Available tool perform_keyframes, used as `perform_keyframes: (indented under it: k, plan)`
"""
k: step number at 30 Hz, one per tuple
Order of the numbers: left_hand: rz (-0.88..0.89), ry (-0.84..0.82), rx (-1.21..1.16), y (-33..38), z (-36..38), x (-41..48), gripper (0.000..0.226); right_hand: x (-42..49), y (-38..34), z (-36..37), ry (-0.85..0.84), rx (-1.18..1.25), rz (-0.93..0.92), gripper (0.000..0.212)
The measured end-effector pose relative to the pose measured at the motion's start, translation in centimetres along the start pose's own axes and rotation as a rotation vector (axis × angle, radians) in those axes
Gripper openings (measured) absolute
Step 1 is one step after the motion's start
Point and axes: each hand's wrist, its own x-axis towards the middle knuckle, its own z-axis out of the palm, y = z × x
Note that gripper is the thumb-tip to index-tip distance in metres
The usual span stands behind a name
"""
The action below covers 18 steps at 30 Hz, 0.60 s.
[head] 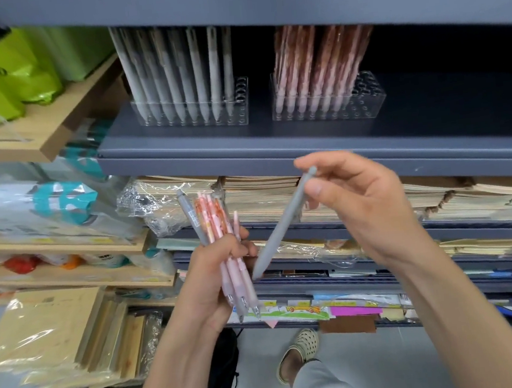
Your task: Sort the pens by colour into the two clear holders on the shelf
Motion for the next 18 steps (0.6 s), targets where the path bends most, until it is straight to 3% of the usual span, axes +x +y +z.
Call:
perform_keyframes:
  k: [5, 13, 18]
  plan:
    - [0.007, 0.035, -0.031, 0.1, -0.9, 0.3, 0.028, 4.0, -1.8, 0.1, 0.175, -0.025, -0.108, 0.011]
    - [0.013, 0.062, -0.069, 0.9, -2.9, 0.3, 0.032, 11.5, -2.5, 3.2, 0.562, -0.328, -0.320, 0.013]
    - [0.012, 0.068, -0.089, 1.6, -4.0, 0.0, 0.035, 13.9, -1.1, 4.7, 0.585, -0.462, -0.286, 0.026]
